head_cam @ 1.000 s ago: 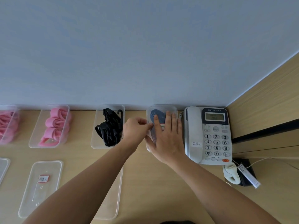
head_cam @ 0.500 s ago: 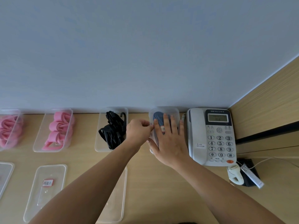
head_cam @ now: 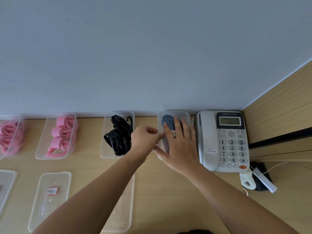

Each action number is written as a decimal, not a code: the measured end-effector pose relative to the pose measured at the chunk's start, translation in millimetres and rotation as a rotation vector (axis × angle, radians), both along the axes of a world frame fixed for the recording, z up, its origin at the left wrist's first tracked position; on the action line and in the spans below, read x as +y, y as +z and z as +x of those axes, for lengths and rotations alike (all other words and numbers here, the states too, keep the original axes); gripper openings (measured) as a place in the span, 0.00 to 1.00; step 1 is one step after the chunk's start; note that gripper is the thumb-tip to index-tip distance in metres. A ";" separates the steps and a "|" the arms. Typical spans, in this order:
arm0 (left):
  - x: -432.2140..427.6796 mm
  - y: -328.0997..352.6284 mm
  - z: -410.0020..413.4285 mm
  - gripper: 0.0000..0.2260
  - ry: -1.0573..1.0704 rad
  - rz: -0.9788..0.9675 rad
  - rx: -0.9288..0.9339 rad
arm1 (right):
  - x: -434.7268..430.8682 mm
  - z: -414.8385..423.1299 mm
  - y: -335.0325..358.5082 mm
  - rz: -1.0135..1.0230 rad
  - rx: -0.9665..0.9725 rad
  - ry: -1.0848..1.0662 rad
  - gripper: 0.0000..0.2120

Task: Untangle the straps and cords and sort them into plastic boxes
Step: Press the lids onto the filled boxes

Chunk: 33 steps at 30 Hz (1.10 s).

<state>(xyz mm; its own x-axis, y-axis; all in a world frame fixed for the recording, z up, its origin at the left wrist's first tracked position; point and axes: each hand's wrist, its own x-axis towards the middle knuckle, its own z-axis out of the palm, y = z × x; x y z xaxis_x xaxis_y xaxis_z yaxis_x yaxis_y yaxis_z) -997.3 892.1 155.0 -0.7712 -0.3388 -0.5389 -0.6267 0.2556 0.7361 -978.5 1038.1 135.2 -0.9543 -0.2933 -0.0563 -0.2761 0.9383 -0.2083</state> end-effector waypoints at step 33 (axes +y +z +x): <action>-13.0 -6.4 -5.5 0.33 -0.833 -0.651 0.229 | 21.2 -30.3 -6.9 -0.017 -0.028 -0.035 0.33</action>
